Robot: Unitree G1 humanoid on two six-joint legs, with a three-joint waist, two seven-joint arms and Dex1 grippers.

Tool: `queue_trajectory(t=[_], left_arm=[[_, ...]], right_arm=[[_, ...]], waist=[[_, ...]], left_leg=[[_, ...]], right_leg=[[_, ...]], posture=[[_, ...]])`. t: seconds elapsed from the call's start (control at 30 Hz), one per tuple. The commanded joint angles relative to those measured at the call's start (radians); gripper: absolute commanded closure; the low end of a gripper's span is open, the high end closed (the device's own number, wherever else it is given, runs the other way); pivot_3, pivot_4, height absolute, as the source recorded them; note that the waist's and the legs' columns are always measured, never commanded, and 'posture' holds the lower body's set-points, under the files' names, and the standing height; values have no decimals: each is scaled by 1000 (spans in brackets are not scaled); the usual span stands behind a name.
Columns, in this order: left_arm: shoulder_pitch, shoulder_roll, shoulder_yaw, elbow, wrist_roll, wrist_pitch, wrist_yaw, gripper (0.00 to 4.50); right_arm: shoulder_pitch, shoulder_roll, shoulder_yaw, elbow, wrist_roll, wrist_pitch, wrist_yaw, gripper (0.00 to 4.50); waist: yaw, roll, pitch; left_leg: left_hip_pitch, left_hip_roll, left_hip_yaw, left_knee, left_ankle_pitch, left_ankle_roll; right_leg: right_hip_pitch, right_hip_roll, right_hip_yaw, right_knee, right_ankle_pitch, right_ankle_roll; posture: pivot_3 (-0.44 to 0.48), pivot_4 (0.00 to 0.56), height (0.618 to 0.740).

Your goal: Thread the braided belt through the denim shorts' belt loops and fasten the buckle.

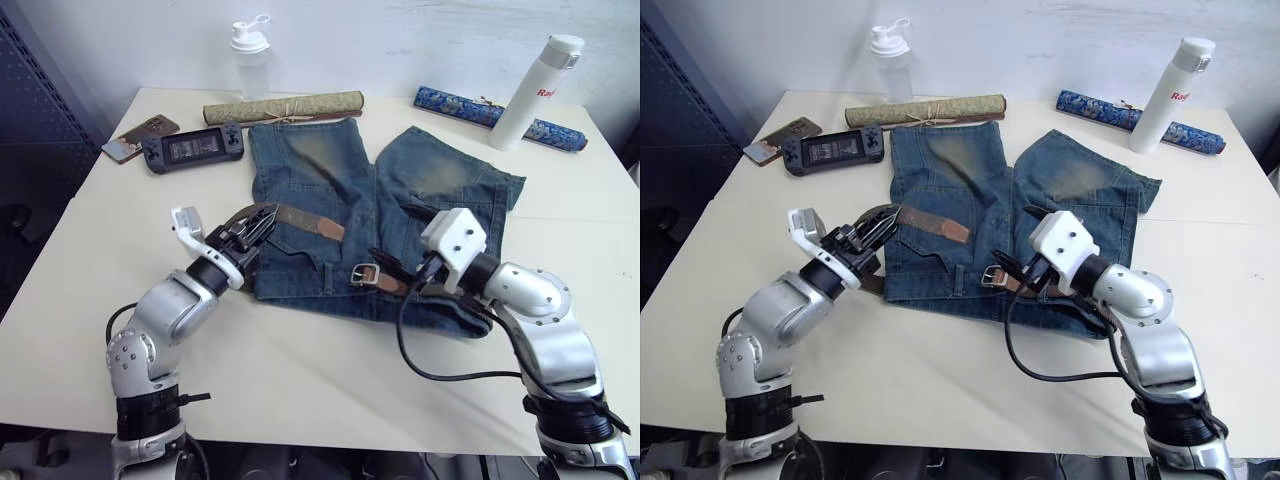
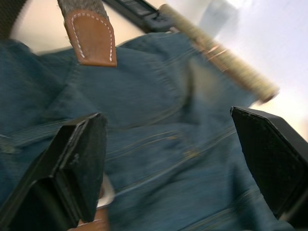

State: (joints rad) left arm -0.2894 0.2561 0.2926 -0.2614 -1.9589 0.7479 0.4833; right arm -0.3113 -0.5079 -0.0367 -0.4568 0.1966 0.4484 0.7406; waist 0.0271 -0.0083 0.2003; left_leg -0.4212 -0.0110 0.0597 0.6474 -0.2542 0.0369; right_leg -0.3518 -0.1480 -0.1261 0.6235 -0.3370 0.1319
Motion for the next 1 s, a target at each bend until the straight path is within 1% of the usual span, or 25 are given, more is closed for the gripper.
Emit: queue_trajectory(t=[0.03,0.1,0.2,0.23,0.37,0.5,0.8,0.93,1.0], left_arm=[[75,65,0,13,39,39,-115,4500],[94,88,-18,26,79,51,-150,4500],[110,94,-45,63,212,35,-190,4500],[110,91,-48,69,235,31,-206,4500],[93,85,-81,88,322,46,-266,4500],[90,71,-107,105,419,44,-299,4500],[90,66,-84,110,516,47,-365,4500],[84,90,-114,124,553,100,-446,4500],[75,90,-138,141,595,114,-491,4500]], right_arm=[[24,-37,-101,-105,263,221,60,89],[27,-58,-112,-125,344,295,78,89],[45,-91,-133,-155,460,412,81,89],[48,-100,-143,-162,494,440,75,89],[62,-139,-163,-185,568,479,66,89],[62,-152,-181,-195,631,499,38,89],[67,-168,-200,-203,716,510,-28,89],[75,-170,-194,-204,729,502,-58,89],[79,-171,-188,-201,722,497,-74,89]], waist=[[0,0,0],[0,0,0],[3,0,0],[3,0,0],[2,0,0],[2,0,0],[2,0,0],[2,0,0],[3,0,0]], left_leg=[[0,0,0,0,0,0],[0,0,0,0,0,0],[0,0,0,0,-1,0],[0,0,0,0,-2,0],[-1,0,2,-1,-3,1],[-1,0,3,-1,-3,0],[-1,0,5,-1,-3,0],[-1,0,5,-1,-3,0],[-1,0,5,-1,-3,0]], right_leg=[[0,0,1,0,0,0],[0,0,1,-1,0,0],[-1,-1,3,-1,0,0],[0,-1,5,-2,0,0],[-2,-1,7,-2,0,0],[-3,-1,8,-3,0,0],[-4,-1,9,-3,0,0],[-5,-1,9,-3,0,0],[-5,-1,9,-3,0,0]], posture=[[0,150,717],[0,150,717],[0,150,717],[0,150,717],[0,150,717],[0,150,717],[0,150,717],[0,150,717],[0,150,717]])
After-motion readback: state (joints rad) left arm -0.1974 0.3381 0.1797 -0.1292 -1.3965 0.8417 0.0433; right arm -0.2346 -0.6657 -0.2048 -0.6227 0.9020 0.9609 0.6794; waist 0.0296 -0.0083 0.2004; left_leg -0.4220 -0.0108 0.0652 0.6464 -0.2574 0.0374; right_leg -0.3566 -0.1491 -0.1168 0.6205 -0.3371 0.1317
